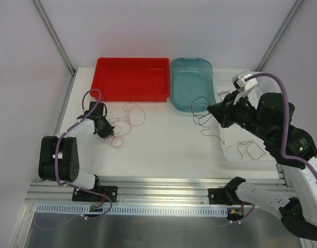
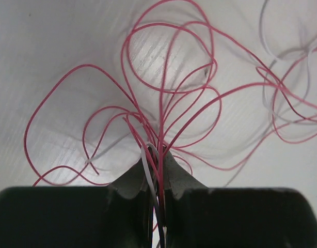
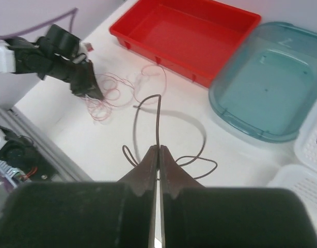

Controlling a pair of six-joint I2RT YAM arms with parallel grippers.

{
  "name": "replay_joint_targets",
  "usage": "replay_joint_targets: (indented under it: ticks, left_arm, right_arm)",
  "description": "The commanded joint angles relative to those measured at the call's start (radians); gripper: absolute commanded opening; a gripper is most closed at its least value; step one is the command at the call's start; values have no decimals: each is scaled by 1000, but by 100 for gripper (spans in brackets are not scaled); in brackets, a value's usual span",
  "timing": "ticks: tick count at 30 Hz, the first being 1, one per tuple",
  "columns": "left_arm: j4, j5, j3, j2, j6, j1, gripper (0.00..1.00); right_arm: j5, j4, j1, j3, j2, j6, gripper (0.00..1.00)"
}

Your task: Untangle the cables

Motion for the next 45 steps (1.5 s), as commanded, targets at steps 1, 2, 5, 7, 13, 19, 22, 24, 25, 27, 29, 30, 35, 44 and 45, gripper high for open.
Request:
replay_joint_targets:
  ticks: [1, 2, 5, 7, 13, 19, 22, 24, 25, 27, 29, 30, 35, 44, 45]
  left_arm:
    - [-42, 41, 69, -21, 58, 14, 5]
    - [-44, 53, 75, -33, 74, 14, 7]
    - [-44, 104, 74, -88, 123, 14, 18]
    - [-50, 144, 63, -142, 150, 14, 26]
    - [-99, 163, 31, -364, 243, 14, 67]
    - [-126, 66, 12, -620, 403, 14, 98]
    - [-125, 11, -23, -709, 438, 14, 99]
    - [-125, -28, -41, -748, 443, 14, 99]
    - [-122, -28, -60, -754, 444, 14, 99]
    - [-111, -22, -77, -749, 440, 14, 99]
    - [-113, -14, -75, -731, 444, 14, 99]
    - [-113, -12, -74, -728, 444, 14, 99]
    - [-111, -14, -77, -726, 443, 14, 99]
    - [-113, 12, -78, -710, 443, 14, 99]
    - [-113, 14, -77, -708, 443, 14, 99]
  right_arm:
    - [114, -69, -21, 4, 14, -22, 1]
    - [132, -71, -27, 2, 16, -23, 1]
    - [206, -72, -44, -2, 22, -22, 1]
    - [247, -74, -55, 1, 30, -22, 1]
    - [346, -101, -125, 62, 53, -43, 1]
    - [399, -135, -188, 165, 66, -65, 1]
    - [459, -146, -217, 203, 68, -81, 1]
    - [490, -144, -242, 228, 65, -92, 1]
    - [504, -141, -251, 235, 63, -95, 1]
    - [545, -137, -266, 243, 60, -114, 1]
    - [609, -118, -295, 231, 57, -127, 1]
    - [625, -104, -326, 216, 53, -138, 1]
    - [645, -28, -433, 87, 37, -117, 1]
    - [433, 57, -809, -330, 40, 227, 2]
    - [407, 67, -835, -364, 50, 250, 2]
